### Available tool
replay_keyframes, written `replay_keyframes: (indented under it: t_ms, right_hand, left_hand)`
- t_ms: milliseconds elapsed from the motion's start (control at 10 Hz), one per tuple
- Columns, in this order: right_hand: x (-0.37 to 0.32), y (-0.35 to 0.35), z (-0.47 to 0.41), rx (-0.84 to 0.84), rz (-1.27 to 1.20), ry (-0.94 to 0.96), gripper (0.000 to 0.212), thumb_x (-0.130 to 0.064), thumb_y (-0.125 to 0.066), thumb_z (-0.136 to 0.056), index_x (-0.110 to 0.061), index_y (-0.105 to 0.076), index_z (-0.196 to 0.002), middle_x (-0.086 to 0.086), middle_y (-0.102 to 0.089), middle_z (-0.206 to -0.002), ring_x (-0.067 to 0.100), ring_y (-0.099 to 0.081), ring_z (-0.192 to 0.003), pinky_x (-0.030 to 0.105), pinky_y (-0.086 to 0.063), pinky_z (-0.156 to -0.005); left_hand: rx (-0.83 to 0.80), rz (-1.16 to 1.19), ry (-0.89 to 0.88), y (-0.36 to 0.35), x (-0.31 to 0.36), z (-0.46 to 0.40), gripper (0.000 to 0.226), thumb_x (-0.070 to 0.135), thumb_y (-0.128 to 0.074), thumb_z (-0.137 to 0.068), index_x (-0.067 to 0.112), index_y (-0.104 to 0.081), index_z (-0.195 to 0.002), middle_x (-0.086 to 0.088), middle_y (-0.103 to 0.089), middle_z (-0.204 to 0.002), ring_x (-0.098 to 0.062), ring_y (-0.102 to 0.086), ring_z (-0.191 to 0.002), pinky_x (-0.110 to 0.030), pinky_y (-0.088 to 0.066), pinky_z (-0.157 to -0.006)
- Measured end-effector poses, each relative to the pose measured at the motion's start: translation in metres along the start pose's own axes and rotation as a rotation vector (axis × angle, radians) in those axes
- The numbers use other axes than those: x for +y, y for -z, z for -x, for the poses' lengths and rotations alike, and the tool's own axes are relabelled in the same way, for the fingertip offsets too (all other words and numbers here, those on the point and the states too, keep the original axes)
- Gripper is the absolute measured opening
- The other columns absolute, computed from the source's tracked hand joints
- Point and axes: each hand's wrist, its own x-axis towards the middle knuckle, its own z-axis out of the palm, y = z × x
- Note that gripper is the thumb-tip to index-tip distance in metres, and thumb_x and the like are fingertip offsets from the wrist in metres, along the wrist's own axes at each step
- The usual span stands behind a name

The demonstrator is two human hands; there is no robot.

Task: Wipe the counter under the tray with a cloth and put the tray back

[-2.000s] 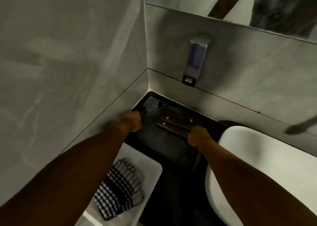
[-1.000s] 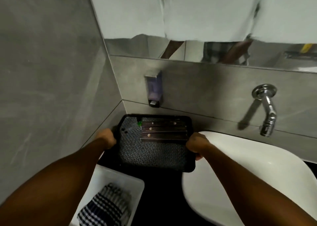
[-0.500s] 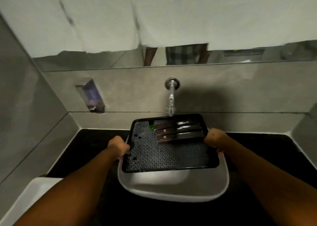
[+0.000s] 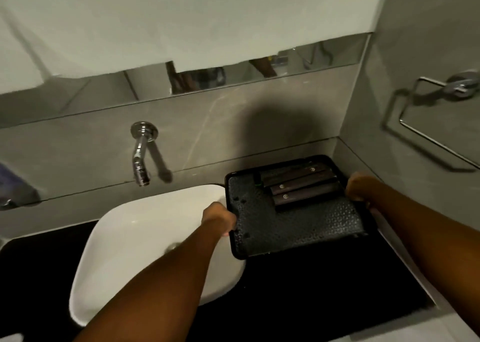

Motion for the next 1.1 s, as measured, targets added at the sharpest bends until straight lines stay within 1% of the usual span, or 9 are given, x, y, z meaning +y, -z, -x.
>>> replay_keyframes:
  t_ms: [100,200,400,500,600,800,900,1000,1100]
  right_hand:
    - [0.039,0.001,-0.019,0.074,0.044,-0.039,0.041,-0.013,-0.056,-0.091,0.006,-0.056,-0.127,0.025,-0.058,-0.132,0.037,-0.060,-0.119,0.041,-0.051,-0.095]
    - [0.057,-0.006,-0.035,0.128,-0.035,-0.009,0.047,-0.018,-0.052,-0.092,-0.001,-0.052,-0.136,0.019,-0.053,-0.141,0.032,-0.054,-0.127,0.035,-0.046,-0.104]
    - [0.073,-0.062,-0.077,0.099,-0.068,0.027,0.036,-0.017,-0.055,-0.089,-0.008,-0.062,-0.123,0.019,-0.066,-0.119,0.034,-0.065,-0.107,0.038,-0.053,-0.090]
    - [0.074,-0.090,-0.088,0.131,-0.042,0.006,0.035,-0.018,-0.054,-0.092,-0.004,-0.063,-0.123,0.021,-0.066,-0.120,0.038,-0.064,-0.111,0.042,-0.052,-0.094]
    - [0.073,-0.105,-0.094,0.136,-0.050,-0.009,0.033,-0.012,-0.052,-0.093,0.004,-0.063,-0.119,0.027,-0.063,-0.123,0.043,-0.061,-0.114,0.047,-0.050,-0.095]
    - [0.077,-0.124,-0.096,0.151,-0.013,-0.026,0.027,-0.009,-0.055,-0.090,0.005,-0.065,-0.111,0.029,-0.064,-0.116,0.045,-0.064,-0.108,0.050,-0.054,-0.089]
    - [0.063,-0.139,-0.085,0.147,0.119,-0.022,0.030,-0.013,-0.055,-0.089,0.002,-0.067,-0.112,0.026,-0.065,-0.119,0.043,-0.063,-0.110,0.050,-0.054,-0.093]
    - [0.020,-0.160,-0.057,0.239,0.289,-0.124,0.051,-0.015,-0.044,-0.096,0.013,-0.041,-0.138,0.041,-0.039,-0.141,0.058,-0.039,-0.130,0.063,-0.032,-0.107]
    - [-0.042,-0.179,-0.034,0.262,0.202,0.027,0.059,-0.017,-0.039,-0.097,0.016,-0.028,-0.144,0.045,-0.028,-0.146,0.057,-0.032,-0.136,0.062,-0.029,-0.110]
  left_hand:
    - [-0.022,-0.178,-0.071,-0.037,0.038,-0.002,0.034,0.013,-0.067,-0.079,0.003,-0.066,-0.112,-0.016,-0.070,-0.113,-0.031,-0.070,-0.101,-0.034,-0.059,-0.082]
    - [-0.046,-0.305,-0.088,-0.069,0.056,-0.010,0.033,0.014,-0.063,-0.086,0.002,-0.064,-0.117,-0.016,-0.065,-0.123,-0.033,-0.062,-0.115,-0.036,-0.052,-0.094]
    - [-0.185,-0.424,-0.099,-0.126,0.038,-0.032,0.029,0.017,-0.050,-0.096,0.003,-0.065,-0.115,-0.015,-0.063,-0.123,-0.032,-0.061,-0.114,-0.033,-0.050,-0.087]
    - [-0.191,-0.432,-0.071,-0.146,0.031,-0.036,0.034,0.016,-0.049,-0.097,0.001,-0.061,-0.126,-0.016,-0.061,-0.130,-0.032,-0.058,-0.121,-0.035,-0.048,-0.096]
    - [-0.161,-0.406,-0.061,-0.159,0.026,-0.044,0.034,0.014,-0.050,-0.096,0.002,-0.062,-0.126,-0.015,-0.062,-0.130,-0.030,-0.059,-0.121,-0.033,-0.047,-0.096]
    - [-0.248,-0.627,-0.118,-0.173,0.013,-0.059,0.041,0.016,-0.046,-0.098,0.001,-0.053,-0.134,-0.017,-0.054,-0.139,-0.033,-0.052,-0.129,-0.033,-0.043,-0.105]
    - [-0.230,-0.729,-0.186,-0.177,0.016,-0.056,0.043,0.017,-0.043,-0.098,-0.002,-0.052,-0.135,-0.020,-0.054,-0.139,-0.034,-0.053,-0.127,-0.033,-0.045,-0.097]
    - [-0.130,-0.761,-0.252,-0.172,0.021,-0.039,0.059,0.022,-0.034,-0.100,-0.010,-0.024,-0.148,-0.030,-0.026,-0.153,-0.045,-0.031,-0.139,-0.051,-0.032,-0.113]
    - [-0.021,-0.657,-0.320,-0.159,0.030,-0.031,0.072,0.024,-0.040,-0.097,-0.012,-0.007,-0.150,-0.032,-0.013,-0.156,-0.050,-0.017,-0.143,-0.053,-0.024,-0.116]
